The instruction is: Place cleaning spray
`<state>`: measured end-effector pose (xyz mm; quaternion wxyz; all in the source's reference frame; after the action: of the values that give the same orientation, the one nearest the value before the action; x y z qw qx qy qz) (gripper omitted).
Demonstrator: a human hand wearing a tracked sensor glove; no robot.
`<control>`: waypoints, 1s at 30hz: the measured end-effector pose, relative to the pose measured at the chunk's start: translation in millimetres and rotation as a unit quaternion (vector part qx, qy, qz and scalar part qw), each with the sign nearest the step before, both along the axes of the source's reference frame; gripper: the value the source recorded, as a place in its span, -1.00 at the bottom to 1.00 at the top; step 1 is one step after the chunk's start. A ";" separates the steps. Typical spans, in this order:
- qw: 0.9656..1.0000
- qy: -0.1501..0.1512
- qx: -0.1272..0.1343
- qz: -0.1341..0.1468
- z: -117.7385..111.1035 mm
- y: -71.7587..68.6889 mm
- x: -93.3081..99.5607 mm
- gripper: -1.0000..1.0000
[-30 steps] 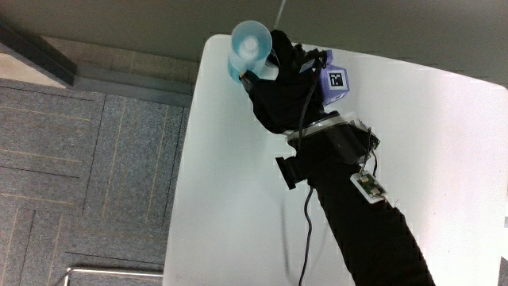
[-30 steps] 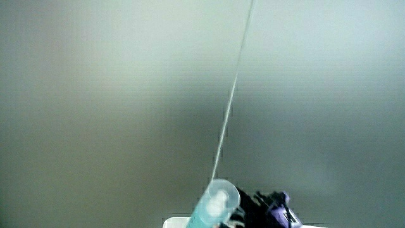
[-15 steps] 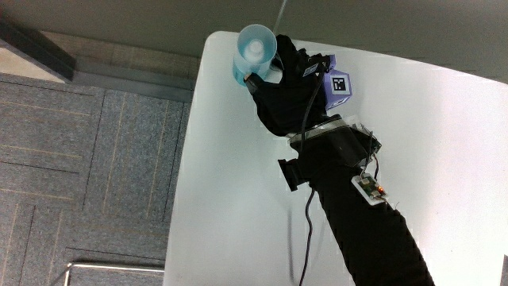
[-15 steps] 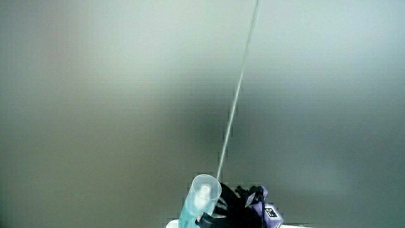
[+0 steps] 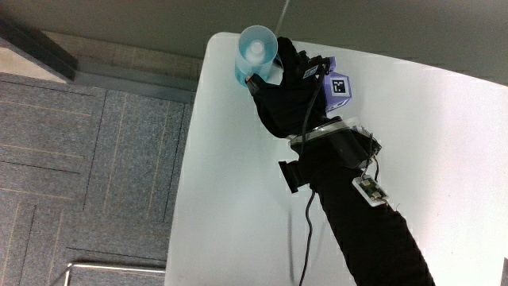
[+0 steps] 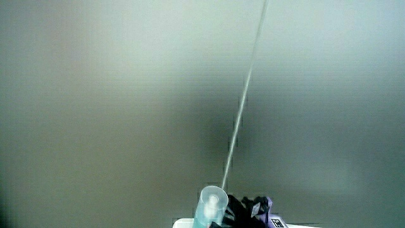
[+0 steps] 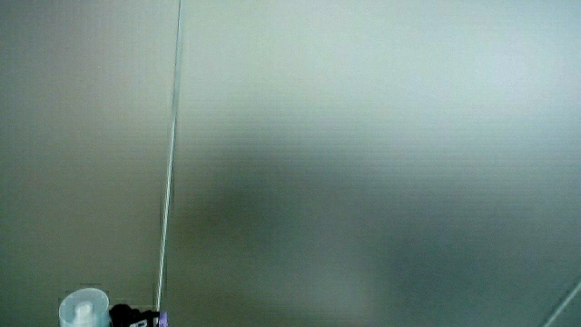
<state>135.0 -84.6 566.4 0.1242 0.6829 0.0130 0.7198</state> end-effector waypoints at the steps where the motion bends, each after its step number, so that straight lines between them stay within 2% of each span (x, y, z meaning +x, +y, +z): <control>1: 1.000 0.009 -0.006 -0.002 0.6 0.7 0.7 -0.65; 2: 1.000 0.015 -0.010 -0.001 3.7 1.1 1.8 -0.69; 3: 1.000 0.007 -0.004 0.000 6.6 1.2 2.3 -0.73; 5: 1.000 0.017 -0.016 0.000 7.4 3.0 3.8 -0.81; 9: 1.000 0.017 -0.012 -0.003 12.3 4.7 5.8 -0.96; 10: 1.000 0.018 -0.025 -0.002 8.2 6.5 5.3 -1.00; 11: 1.000 0.018 -0.012 0.000 10.3 5.9 6.2 -1.00; 13: 0.999 0.040 -0.018 -0.001 12.6 5.3 7.8 -1.00; 16: 0.999 0.037 -0.024 0.003 8.8 6.1 6.8 -1.00; 22: 0.996 0.083 -0.033 -0.010 7.5 5.7 8.9 -1.00; 24: 0.992 0.113 -0.042 -0.018 3.8 5.4 8.9 -1.00; 26: 0.991 0.126 -0.032 -0.022 2.1 4.9 8.9 -1.00; 27: 0.987 0.155 -0.035 -0.030 -1.9 4.8 8.9 -1.00; 28: 0.984 0.170 -0.038 -0.035 -5.3 4.5 8.0 -1.00; 29: 0.979 0.191 -0.051 -0.047 -12.1 4.7 6.7 -1.00; 30: 0.974 0.218 -0.034 -0.050 -11.9 3.3 7.4 -1.00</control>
<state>142.5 -81.3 554.5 0.1772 0.8187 0.0300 0.5454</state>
